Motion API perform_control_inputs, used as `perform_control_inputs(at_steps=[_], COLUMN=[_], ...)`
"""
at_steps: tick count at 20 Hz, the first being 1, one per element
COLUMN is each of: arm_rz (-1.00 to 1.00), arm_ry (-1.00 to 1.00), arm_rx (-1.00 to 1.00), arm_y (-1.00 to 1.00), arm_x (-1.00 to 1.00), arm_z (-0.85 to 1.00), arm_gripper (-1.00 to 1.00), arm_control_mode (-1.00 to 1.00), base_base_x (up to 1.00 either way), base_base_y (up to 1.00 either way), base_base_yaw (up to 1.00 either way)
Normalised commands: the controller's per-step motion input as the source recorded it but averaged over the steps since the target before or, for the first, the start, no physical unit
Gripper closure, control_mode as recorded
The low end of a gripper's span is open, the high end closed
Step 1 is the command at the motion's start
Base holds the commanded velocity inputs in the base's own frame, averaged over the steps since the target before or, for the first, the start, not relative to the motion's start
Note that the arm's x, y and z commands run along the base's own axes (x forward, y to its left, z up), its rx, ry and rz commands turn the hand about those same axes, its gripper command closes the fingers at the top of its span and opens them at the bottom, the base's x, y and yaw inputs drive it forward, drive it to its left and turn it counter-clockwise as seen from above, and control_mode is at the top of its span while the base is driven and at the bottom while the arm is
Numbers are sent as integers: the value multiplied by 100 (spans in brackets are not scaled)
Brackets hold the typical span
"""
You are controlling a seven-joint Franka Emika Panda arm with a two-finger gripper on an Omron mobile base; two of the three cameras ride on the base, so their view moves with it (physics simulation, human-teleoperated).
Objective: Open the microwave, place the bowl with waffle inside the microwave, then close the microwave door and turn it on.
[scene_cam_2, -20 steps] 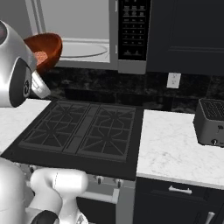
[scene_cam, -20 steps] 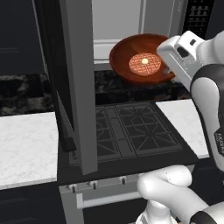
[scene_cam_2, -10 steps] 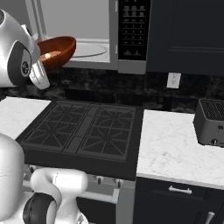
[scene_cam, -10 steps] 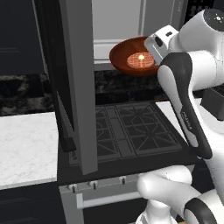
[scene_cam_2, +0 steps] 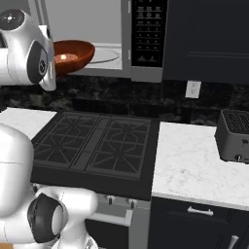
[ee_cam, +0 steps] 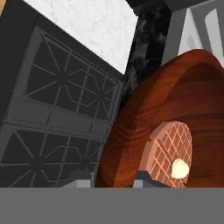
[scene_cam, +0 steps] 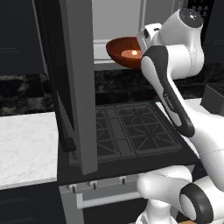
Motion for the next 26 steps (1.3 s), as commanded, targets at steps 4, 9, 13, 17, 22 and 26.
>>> perform_control_inputs(at_steps=[4,9,13,17,22,26], arm_rz=[-1,4,6,1,0,0], arm_ry=[0,0,1,7,4,0], arm_rx=[12,-1,-10,-7,-4,-3], arm_y=[18,23,21,5,0,1], arm_x=[71,57,45,45,56,62], arm_z=[-4,0,0,0,0,-4], arm_gripper=[100,100,100,100,100,100], arm_control_mode=[-100,-100,-100,-100,-100,-100], base_base_x=[0,0,0,0,0,0], base_base_y=[0,0,0,0,0,0], base_base_yaw=[0,0,0,0,0,0])
